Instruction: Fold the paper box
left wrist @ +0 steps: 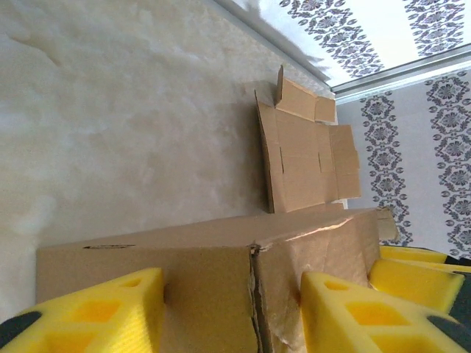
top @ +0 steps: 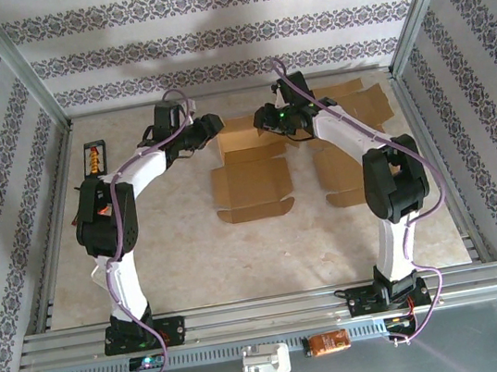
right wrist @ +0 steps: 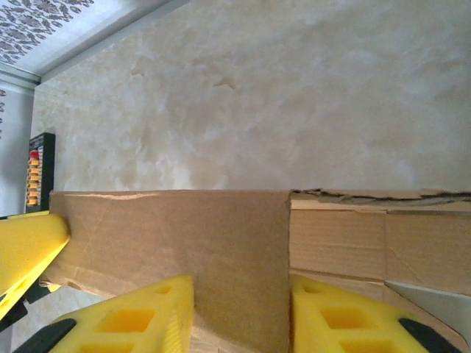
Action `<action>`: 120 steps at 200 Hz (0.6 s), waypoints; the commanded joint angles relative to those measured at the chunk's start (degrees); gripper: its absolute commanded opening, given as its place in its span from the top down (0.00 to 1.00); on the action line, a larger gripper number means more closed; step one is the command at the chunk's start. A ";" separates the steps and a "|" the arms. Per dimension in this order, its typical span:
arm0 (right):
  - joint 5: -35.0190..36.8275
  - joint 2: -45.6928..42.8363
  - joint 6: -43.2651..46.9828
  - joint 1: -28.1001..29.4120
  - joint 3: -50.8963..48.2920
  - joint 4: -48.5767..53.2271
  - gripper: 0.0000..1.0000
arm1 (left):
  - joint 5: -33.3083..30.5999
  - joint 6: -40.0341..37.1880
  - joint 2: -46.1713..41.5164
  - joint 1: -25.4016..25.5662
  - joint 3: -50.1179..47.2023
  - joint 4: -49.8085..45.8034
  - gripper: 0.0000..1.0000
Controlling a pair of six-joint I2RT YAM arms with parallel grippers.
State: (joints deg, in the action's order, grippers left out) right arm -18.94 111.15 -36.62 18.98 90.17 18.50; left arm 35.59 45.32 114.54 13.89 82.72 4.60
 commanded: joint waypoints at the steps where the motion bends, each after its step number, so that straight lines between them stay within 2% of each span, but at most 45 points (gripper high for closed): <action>1: -0.19 -0.74 -1.49 0.37 2.10 0.19 0.53 | 1.35 0.58 -0.02 0.35 -0.81 1.94 0.52; 10: 0.40 -2.03 -1.27 0.10 2.05 0.64 0.43 | 0.83 -0.23 -0.06 0.35 -0.56 0.82 0.52; 20: 1.27 -3.82 -1.17 -0.31 0.90 0.83 0.37 | 0.00 -1.30 -0.28 0.34 -0.22 -0.45 0.52; 41: 3.37 -9.65 -1.14 -1.20 -5.13 -0.13 0.35 | -2.65 -4.91 -0.86 0.60 0.66 -4.38 0.52; 78: 10.41 -20.09 -3.82 -0.81 -22.97 -7.23 0.29 | -4.69 -8.22 -1.03 1.13 1.92 -8.00 0.52; 93: 12.46 -19.30 -4.55 0.27 -26.26 -9.20 0.28 | -4.65 -8.07 -0.75 1.22 2.17 -7.95 0.52; 120: 13.83 -11.52 -6.32 1.76 -24.25 -10.69 0.31 | -4.54 -7.97 0.04 1.40 3.04 -8.20 0.52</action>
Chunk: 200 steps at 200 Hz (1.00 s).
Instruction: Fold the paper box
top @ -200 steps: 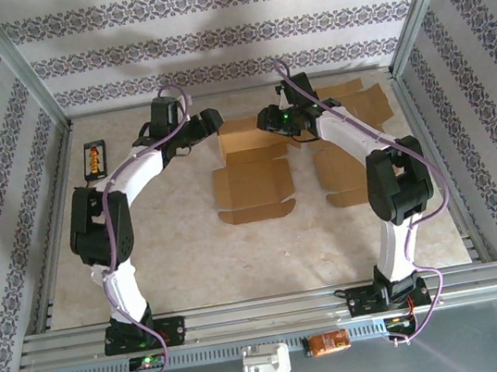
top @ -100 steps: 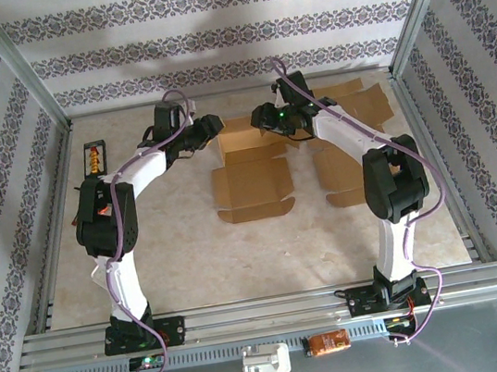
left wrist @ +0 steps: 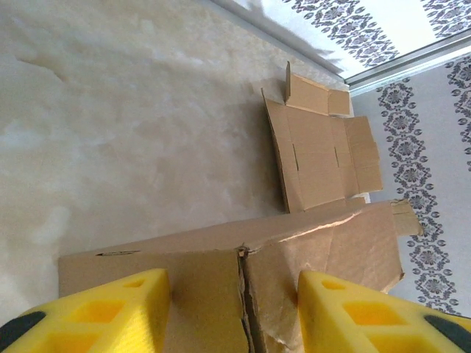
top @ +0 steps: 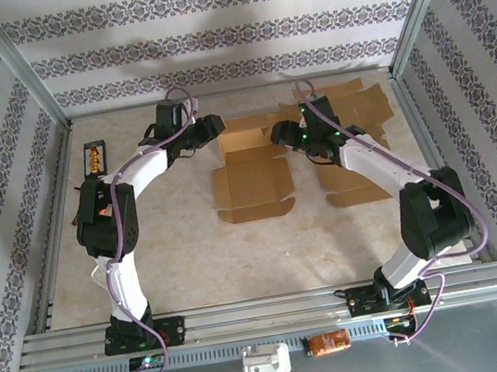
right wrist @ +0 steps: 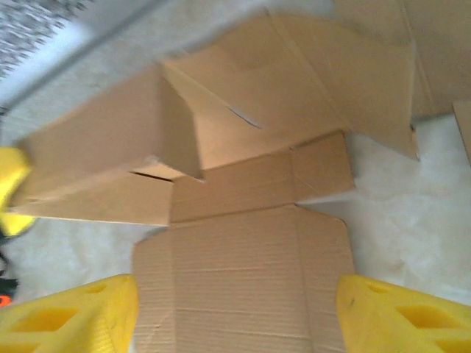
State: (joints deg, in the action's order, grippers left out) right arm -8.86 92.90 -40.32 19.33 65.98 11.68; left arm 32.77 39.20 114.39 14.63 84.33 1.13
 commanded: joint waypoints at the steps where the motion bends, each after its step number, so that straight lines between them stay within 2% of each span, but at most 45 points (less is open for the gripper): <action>1: 3.76 7.01 -2.69 1.41 -0.01 -4.04 0.31 | -1.73 -1.85 0.21 0.66 1.43 -4.72 0.52; 29: 8.02 13.49 -1.96 1.84 2.81 -8.28 0.33 | -2.01 -2.10 0.40 0.60 1.95 -5.52 0.52; 65: 13.18 17.99 0.78 2.45 4.71 -11.70 0.20 | -2.01 -2.64 0.40 0.70 1.81 -6.00 0.52; 84: 13.10 19.60 2.21 2.48 4.25 -15.00 0.19 | -1.84 -2.67 0.40 0.68 1.71 -5.96 0.52; 125: 10.84 22.97 1.48 2.16 4.55 -19.18 0.24 | -1.46 -2.77 0.09 0.69 1.79 -5.76 0.52; 140: 10.33 23.79 2.00 2.11 4.61 -20.53 0.19 | -1.28 -2.82 0.16 0.70 1.97 -5.75 0.53; 154: 9.84 24.31 3.37 2.20 4.35 -22.36 0.11 | -1.23 -2.82 0.22 0.73 1.97 -5.71 0.53; 162: 9.05 24.79 3.34 1.91 4.33 -23.40 0.10 | -1.22 -2.81 0.23 0.69 1.97 -5.69 0.53; 182: 6.74 25.55 2.96 0.78 3.95 -27.50 0.15 | -1.31 -2.73 0.33 0.69 1.81 -5.61 0.53; 200: 5.74 26.13 2.16 0.36 3.85 -29.49 0.27 | -1.22 -2.64 0.31 0.67 1.96 -5.54 0.53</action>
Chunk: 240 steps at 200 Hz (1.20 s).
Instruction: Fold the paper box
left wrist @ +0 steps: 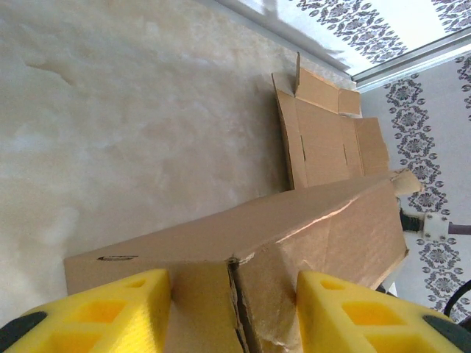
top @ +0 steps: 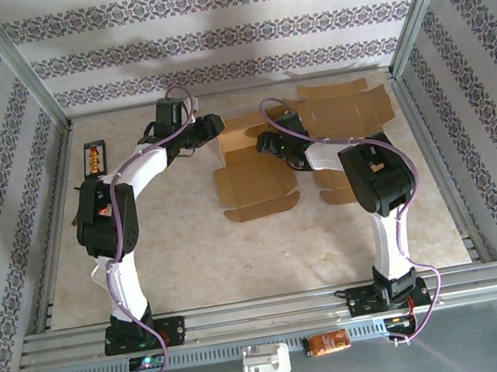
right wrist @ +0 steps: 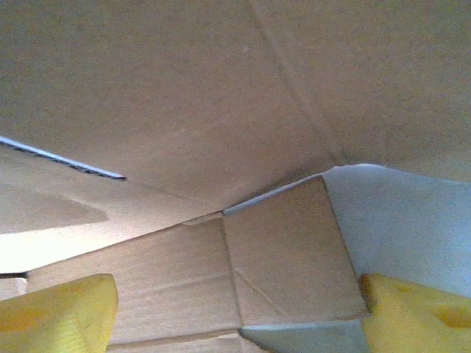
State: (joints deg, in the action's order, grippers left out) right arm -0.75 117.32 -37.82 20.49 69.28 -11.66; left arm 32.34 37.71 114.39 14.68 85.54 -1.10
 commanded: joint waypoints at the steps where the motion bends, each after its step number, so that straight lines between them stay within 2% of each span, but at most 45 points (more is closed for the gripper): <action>1: -2.52 1.75 -0.42 -0.85 0.58 -6.16 0.28 | -0.78 -1.15 0.31 0.62 0.76 -3.30 0.53; 17: -4.02 2.12 -1.87 -0.98 0.95 -6.43 0.40 | -0.95 -1.06 0.22 0.66 0.77 -3.32 0.53; 38: -3.91 1.59 -1.02 -0.30 -0.10 -8.41 0.50 | -0.84 -1.06 0.22 0.68 0.75 -3.22 0.53; 71: -5.48 1.67 0.43 0.50 -0.19 -8.55 0.51 | -0.48 -1.15 0.31 0.64 0.94 -3.62 0.53; 119: -6.95 2.71 -1.95 2.03 -1.89 -11.33 0.64 | -0.95 -0.55 1.01 0.70 1.97 -4.61 0.53; 133: -6.80 2.57 -1.73 2.77 -2.07 -11.36 0.64 | -1.20 -0.32 1.35 0.84 2.28 -5.09 0.53; 159: -7.03 1.94 -2.82 2.76 -3.14 -11.52 0.60 | -1.52 -0.01 1.89 0.88 2.70 -5.59 0.53; 170: -6.29 -0.12 -2.79 2.50 -4.68 -11.69 0.55 | -1.82 -0.05 1.89 0.85 2.73 -5.72 0.53; 226: -4.71 -20.66 2.95 -0.43 -17.64 -8.37 0.31 | -2.15 -1.11 2.42 0.84 3.76 -6.38 0.53; 240: -4.87 -26.21 5.13 -1.90 -20.99 -6.44 0.22 | -2.14 -1.15 2.52 0.85 3.76 -6.41 0.53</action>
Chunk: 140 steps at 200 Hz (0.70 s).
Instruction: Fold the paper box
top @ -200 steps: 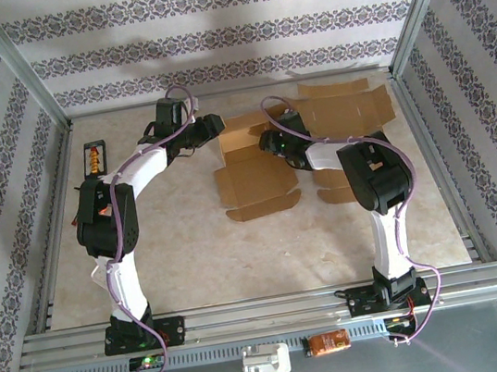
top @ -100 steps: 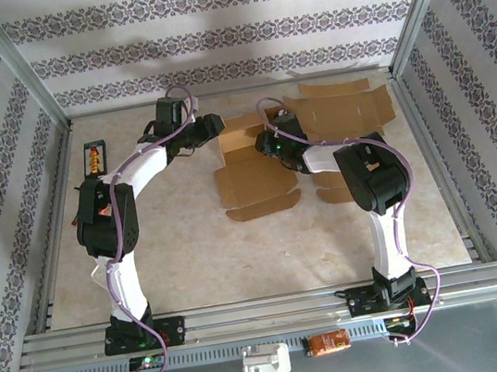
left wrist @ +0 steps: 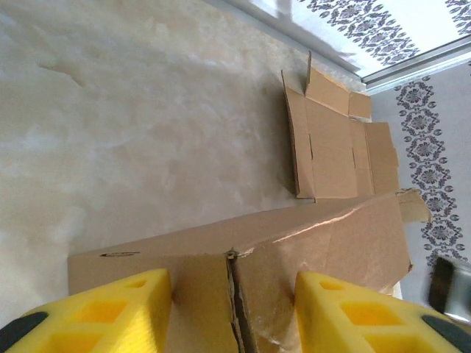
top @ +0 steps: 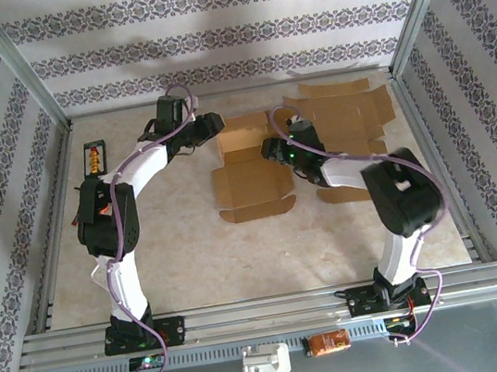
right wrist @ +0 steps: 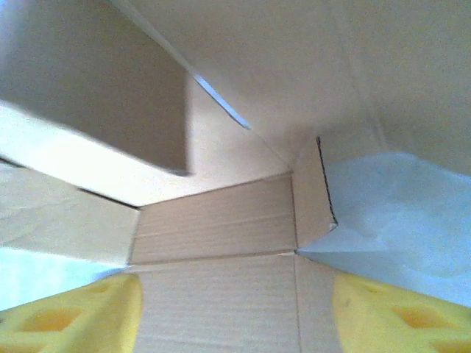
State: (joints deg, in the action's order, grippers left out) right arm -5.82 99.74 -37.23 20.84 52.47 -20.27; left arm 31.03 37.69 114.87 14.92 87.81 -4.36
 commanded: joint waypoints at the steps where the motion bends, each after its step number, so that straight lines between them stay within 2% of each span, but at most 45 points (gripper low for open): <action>1: 0.24 -9.02 4.76 -2.40 -4.46 2.35 0.21 | -0.85 -1.17 2.03 0.58 1.44 -3.22 0.53; 16: -0.84 -12.89 8.17 -4.68 -6.87 3.61 0.02 | -0.88 -1.54 1.98 0.61 1.56 -3.37 0.53; 31: -3.97 -12.85 12.92 -7.00 -4.45 8.23 0.02 | -0.98 -1.57 2.09 0.60 1.57 -3.17 0.53; 53: -7.31 -8.12 17.17 -8.85 2.89 16.43 0.02 | -0.52 -1.17 2.40 0.64 1.81 -2.95 0.53; 96: -9.75 2.43 23.35 -9.42 15.84 23.35 0.07 | -0.37 -1.45 2.29 0.62 1.92 -3.22 0.53; 125: -11.54 8.41 21.85 -9.87 22.46 26.96 0.16 | 0.34 -1.45 2.70 0.70 2.39 -3.58 0.53; 140: -10.96 9.92 20.63 -9.86 24.08 28.11 0.25 | 0.67 -1.48 3.23 0.65 3.04 -4.50 0.53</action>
State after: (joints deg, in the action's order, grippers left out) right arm -15.16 107.48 -16.36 11.38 73.19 3.25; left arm 31.24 37.65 115.70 14.94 89.06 -4.84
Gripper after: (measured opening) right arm 0.813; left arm 0.468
